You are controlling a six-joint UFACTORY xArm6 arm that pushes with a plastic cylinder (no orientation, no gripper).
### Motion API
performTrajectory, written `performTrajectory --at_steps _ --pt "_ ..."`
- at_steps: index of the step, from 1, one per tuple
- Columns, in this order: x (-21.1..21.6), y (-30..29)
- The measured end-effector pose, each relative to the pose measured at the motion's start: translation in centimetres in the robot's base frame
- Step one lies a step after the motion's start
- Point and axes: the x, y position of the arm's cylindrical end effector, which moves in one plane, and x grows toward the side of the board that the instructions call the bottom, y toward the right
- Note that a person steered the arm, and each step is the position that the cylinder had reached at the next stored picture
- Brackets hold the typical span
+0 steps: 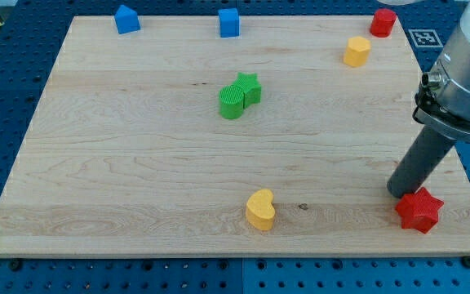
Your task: Push the red star to the bottom right of the board
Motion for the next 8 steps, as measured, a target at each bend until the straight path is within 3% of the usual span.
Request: performTrajectory --at_steps 1,5,6,8 --pt "-5.9 0.0" --pt "-9.1 -2.5" --pt "-12.1 -6.7" --pt "-15.5 -21.2"
